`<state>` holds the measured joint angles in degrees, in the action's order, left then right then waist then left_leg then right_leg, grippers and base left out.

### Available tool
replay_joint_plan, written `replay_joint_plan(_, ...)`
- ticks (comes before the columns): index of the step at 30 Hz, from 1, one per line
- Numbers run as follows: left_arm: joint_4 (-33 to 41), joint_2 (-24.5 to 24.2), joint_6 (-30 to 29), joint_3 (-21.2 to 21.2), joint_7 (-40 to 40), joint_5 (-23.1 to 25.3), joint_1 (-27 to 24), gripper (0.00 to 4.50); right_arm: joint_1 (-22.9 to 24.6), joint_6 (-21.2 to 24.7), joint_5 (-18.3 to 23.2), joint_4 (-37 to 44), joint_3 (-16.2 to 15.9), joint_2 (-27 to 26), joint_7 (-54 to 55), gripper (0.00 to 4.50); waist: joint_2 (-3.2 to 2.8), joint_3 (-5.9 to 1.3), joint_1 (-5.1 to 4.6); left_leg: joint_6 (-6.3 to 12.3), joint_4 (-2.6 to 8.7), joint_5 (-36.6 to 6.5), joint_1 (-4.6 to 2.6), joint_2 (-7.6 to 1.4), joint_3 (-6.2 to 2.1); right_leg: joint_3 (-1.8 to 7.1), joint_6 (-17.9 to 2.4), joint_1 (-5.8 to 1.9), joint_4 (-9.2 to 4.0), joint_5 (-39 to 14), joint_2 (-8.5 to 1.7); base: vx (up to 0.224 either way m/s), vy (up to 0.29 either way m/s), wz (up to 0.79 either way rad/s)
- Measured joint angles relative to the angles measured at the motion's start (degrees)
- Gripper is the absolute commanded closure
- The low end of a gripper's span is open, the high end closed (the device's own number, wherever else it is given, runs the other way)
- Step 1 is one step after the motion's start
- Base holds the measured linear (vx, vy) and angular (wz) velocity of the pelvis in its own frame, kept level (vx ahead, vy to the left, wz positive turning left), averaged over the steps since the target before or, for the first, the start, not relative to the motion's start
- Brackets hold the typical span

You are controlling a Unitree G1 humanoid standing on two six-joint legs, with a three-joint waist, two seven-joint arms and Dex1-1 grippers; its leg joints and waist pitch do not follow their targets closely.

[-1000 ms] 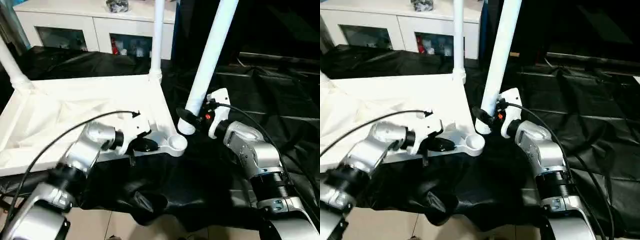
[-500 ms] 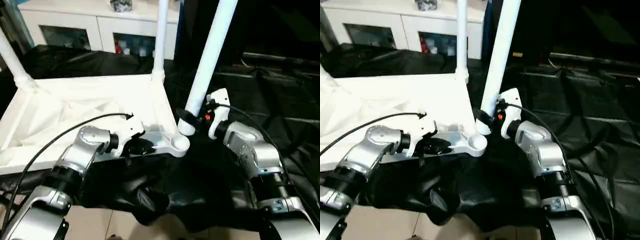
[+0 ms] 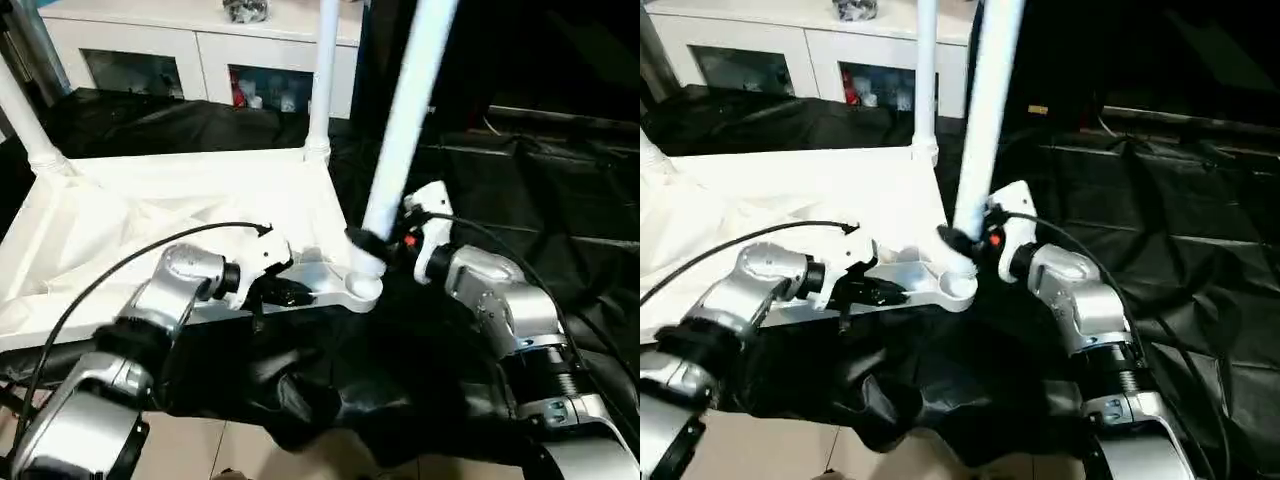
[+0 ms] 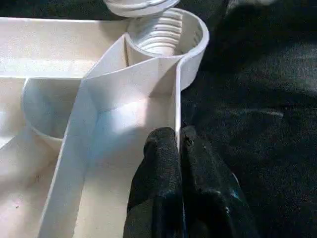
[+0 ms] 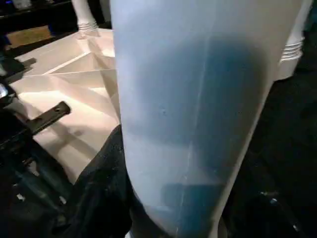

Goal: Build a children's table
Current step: Insert table leg to table base

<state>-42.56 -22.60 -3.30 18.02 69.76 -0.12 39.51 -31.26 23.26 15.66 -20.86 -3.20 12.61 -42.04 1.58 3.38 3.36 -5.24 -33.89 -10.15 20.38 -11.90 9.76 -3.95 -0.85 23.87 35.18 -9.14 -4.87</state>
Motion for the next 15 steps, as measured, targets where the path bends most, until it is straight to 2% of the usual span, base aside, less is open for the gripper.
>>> replay_joint_plan(5,0.34,-0.81,-0.8,1.68,0.67,1.31,1.08,4.5,-0.01,1.67,0.09,0.0,-1.92,0.73,-2.67,2.59,0.0,0.0,-0.13,-0.01,0.02,0.01,-0.14,-0.02,-0.02,0.0,0.0,-0.08,0.02,0.0,0.01,0.0,0.0,0.0)
replay_joint_plan(9,3.3,-1.71,-6.5,1.95,0.45,1.78,0.96,4.5,-0.01,3.69,0.24,0.0,-2.99,2.15,-5.23,2.59,0.01,0.0,-0.38,-0.01,0.02,0.01,-0.3,-0.02,-0.03,0.01,0.3,-0.22,0.03,-0.18,0.02,0.0,0.0,0.0)
replay_joint_plan(15,10.05,-0.84,-17.73,-0.58,-3.78,0.5,-1.77,4.5,-0.02,4.22,0.22,0.52,-3.3,2.23,-6.06,2.59,0.02,0.0,-0.89,-0.01,0.0,0.01,-0.31,-0.02,-0.02,0.04,0.31,-0.21,-0.03,-0.18,0.01,0.0,0.0,0.0)
